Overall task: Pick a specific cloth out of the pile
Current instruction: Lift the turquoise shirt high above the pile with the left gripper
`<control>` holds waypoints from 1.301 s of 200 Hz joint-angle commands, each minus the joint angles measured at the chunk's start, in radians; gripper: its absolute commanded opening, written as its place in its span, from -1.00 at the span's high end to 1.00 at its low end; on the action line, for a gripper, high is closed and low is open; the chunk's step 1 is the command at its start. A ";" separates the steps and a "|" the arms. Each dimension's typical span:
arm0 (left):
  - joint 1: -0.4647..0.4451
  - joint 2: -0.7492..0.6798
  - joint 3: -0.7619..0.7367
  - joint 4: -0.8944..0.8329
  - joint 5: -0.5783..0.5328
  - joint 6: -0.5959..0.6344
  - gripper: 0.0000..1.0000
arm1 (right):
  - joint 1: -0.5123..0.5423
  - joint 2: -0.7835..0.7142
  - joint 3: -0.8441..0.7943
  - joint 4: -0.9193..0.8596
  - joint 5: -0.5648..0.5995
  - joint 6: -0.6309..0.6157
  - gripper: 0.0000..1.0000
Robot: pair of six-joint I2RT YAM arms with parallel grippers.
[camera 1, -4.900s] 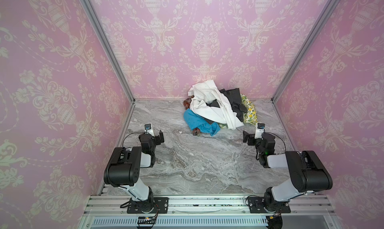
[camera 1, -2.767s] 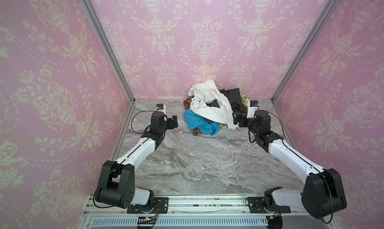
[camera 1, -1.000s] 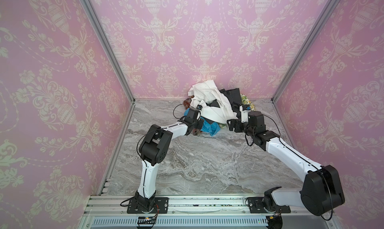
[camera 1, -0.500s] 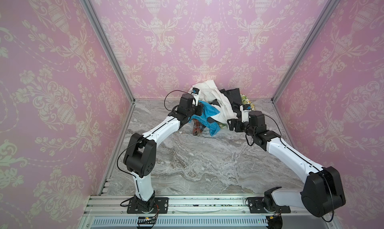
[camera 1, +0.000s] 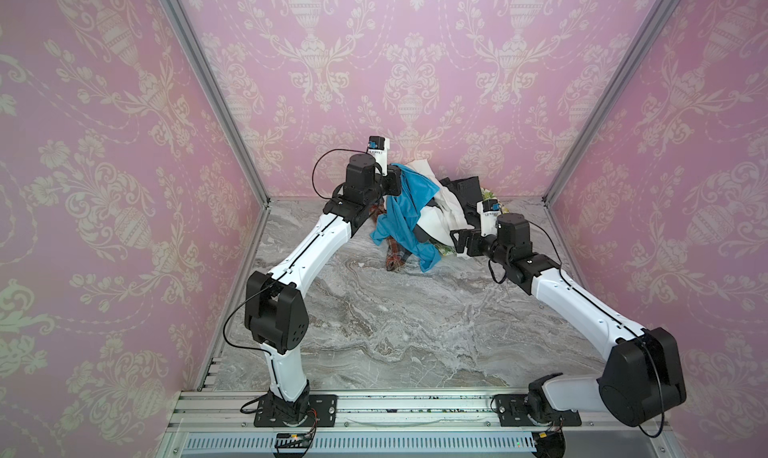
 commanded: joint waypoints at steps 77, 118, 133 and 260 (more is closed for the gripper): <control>0.003 -0.016 0.357 -0.188 -0.033 -0.043 1.00 | 0.103 0.152 0.104 0.151 -0.126 -0.057 -0.90; 0.001 -0.040 0.384 -0.235 -0.027 -0.020 1.00 | 0.202 0.266 0.161 0.230 -0.119 -0.106 -0.90; 0.001 -0.053 0.390 -0.254 -0.024 -0.017 1.00 | 0.232 0.313 0.198 0.270 -0.096 -0.118 -0.91; 0.114 -0.177 0.313 -0.433 -0.087 0.000 1.00 | 0.294 0.534 0.532 0.245 -0.083 -0.139 1.00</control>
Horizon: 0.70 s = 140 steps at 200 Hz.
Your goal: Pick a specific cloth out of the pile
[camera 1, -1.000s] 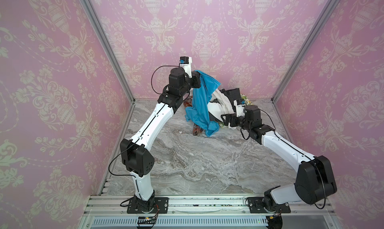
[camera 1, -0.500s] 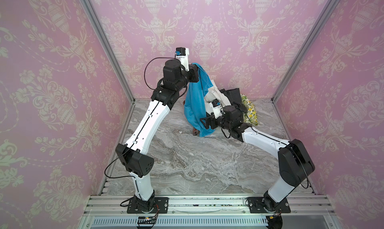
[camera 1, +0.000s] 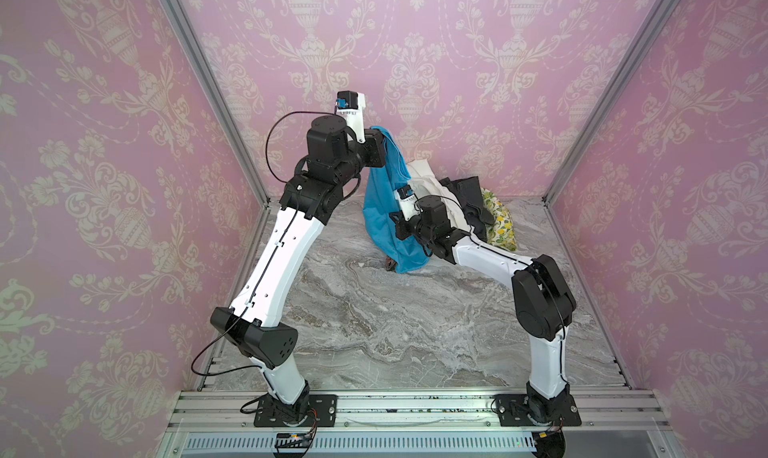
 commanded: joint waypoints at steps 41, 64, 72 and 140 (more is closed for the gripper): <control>0.204 -0.119 -0.275 0.008 -0.054 -0.017 1.00 | 0.028 -0.211 -0.006 -0.037 -0.120 0.135 1.00; 0.252 -0.162 -0.420 0.039 -0.052 -0.036 1.00 | 0.046 -0.249 0.030 -0.059 -0.138 0.166 1.00; 0.263 -0.176 -0.469 0.045 -0.060 -0.039 1.00 | 0.052 -0.256 0.046 -0.062 -0.146 0.175 1.00; 0.279 -0.317 -0.885 0.067 0.027 -0.093 -0.43 | 0.078 -0.191 0.218 -0.150 -0.173 0.228 1.00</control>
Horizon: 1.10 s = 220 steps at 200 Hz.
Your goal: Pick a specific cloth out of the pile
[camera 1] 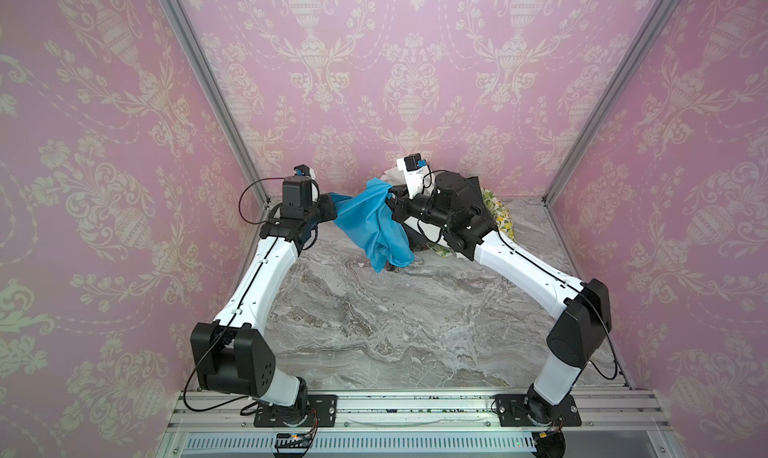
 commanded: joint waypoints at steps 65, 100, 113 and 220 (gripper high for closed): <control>0.004 -0.322 -0.433 0.040 0.164 0.010 -0.98 | 0.009 0.174 0.240 -0.236 0.046 0.018 1.00; 0.000 -0.470 -0.603 0.238 0.233 -0.028 -0.99 | 0.009 0.227 0.309 -0.336 0.092 0.010 1.00; -0.009 -0.506 -0.664 0.322 0.244 -0.048 -0.99 | 0.008 0.236 0.323 -0.352 0.093 0.011 1.00; -0.207 -0.204 -0.663 0.911 0.143 0.150 -0.99 | 0.010 0.207 0.365 -0.406 0.053 0.097 1.00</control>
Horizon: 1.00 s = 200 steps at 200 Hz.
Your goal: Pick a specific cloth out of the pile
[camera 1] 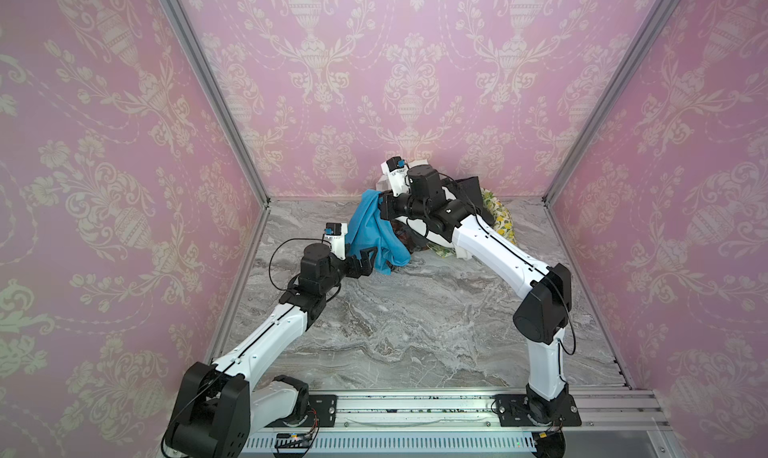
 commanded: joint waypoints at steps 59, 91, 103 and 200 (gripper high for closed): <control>-0.008 0.229 0.163 0.378 0.091 0.106 -0.99 | 0.005 -0.049 0.039 -0.005 -0.030 0.044 1.00; -0.027 0.297 0.208 0.384 0.110 0.095 -0.99 | 0.005 -0.036 0.062 -0.011 -0.032 0.054 1.00; -0.027 0.319 0.213 0.386 0.092 0.093 -0.83 | 0.006 -0.036 0.064 -0.009 -0.036 0.059 1.00; 0.024 0.271 0.306 0.204 0.012 0.103 1.00 | 0.005 -0.103 -0.037 0.007 0.005 -0.001 1.00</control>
